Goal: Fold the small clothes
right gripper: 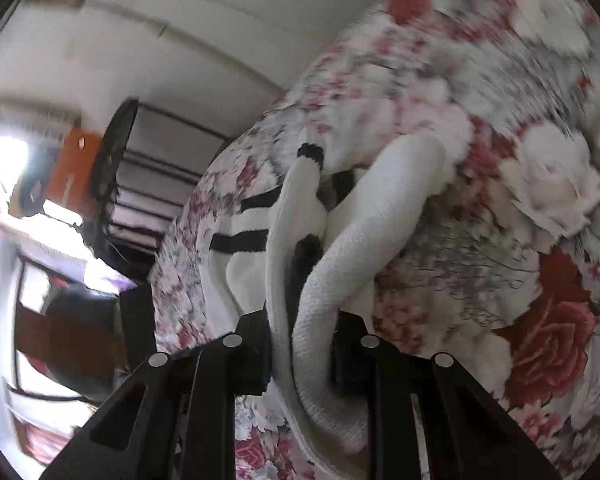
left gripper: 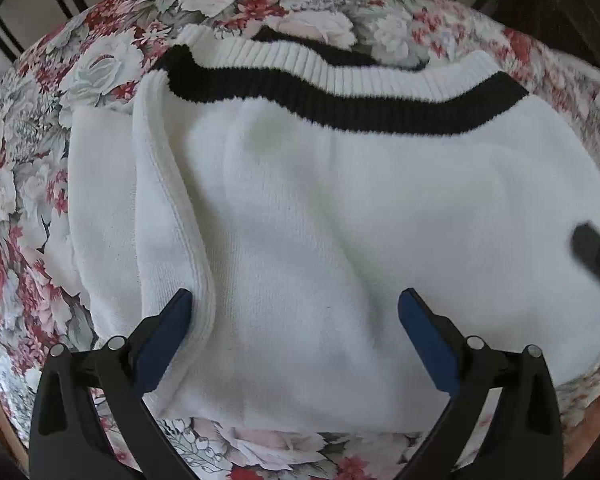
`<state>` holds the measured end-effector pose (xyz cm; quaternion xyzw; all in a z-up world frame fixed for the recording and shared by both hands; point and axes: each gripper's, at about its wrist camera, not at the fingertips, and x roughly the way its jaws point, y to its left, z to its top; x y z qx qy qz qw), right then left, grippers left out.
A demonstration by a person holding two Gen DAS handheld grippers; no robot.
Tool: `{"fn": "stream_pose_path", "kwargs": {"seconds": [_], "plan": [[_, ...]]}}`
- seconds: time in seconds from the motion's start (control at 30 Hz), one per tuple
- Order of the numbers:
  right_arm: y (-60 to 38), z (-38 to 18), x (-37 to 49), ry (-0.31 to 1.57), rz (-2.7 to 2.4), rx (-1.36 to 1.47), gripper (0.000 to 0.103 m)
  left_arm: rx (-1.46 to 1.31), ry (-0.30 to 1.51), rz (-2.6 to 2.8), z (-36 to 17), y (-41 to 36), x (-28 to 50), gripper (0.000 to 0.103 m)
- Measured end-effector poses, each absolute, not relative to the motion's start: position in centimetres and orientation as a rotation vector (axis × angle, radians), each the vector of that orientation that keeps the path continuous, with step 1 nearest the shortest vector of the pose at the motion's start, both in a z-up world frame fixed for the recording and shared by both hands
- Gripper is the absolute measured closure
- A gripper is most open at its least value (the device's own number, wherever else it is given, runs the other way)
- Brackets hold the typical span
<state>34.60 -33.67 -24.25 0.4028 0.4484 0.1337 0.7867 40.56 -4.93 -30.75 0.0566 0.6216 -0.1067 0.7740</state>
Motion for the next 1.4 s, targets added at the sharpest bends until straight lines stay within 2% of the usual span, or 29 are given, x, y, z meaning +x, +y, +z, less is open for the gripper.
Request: {"fn": "stream_pose_path", "kwargs": {"seconds": [0.37, 0.8, 0.97, 1.0, 1.1, 1.17, 1.23, 1.4], "plan": [[-27.8, -20.6, 36.2, 0.973, 0.251, 0.808, 0.080, 0.034, 1.367, -0.253, -28.6, -4.1, 42.3, 0.005], [-19.6, -18.5, 39.1, 0.991, 0.292, 0.744, 0.080, -0.154, 1.297, -0.236, -26.7, 6.7, 43.6, 0.005], [-15.1, -19.2, 40.3, 1.040, 0.324, 0.716, 0.080, -0.142, 1.304, -0.189, -27.0, 10.6, 43.6, 0.005], [-14.1, -19.6, 40.6, 1.054, 0.325, 0.698, 0.079, -0.134, 1.314, -0.173, -27.3, 11.2, 43.5, 0.005], [-11.8, -20.7, 41.1, 1.095, 0.340, 0.657, 0.068, -0.116, 1.349, -0.115, -28.3, 14.0, 43.0, 0.005], [-11.0, -21.6, 41.2, 1.111, 0.346, 0.663, 0.069, -0.097, 1.377, -0.104, -28.9, 15.1, 42.7, 0.005], [-10.9, -21.9, 41.3, 1.115, 0.347, 0.658, 0.078, -0.024, 1.421, -0.124, -29.8, 15.0, 42.4, 0.005], [-11.5, -22.0, 41.4, 1.111, 0.332, 0.696, 0.080, 0.186, 1.402, -0.134, -30.9, 13.1, 40.9, 0.005]]}}
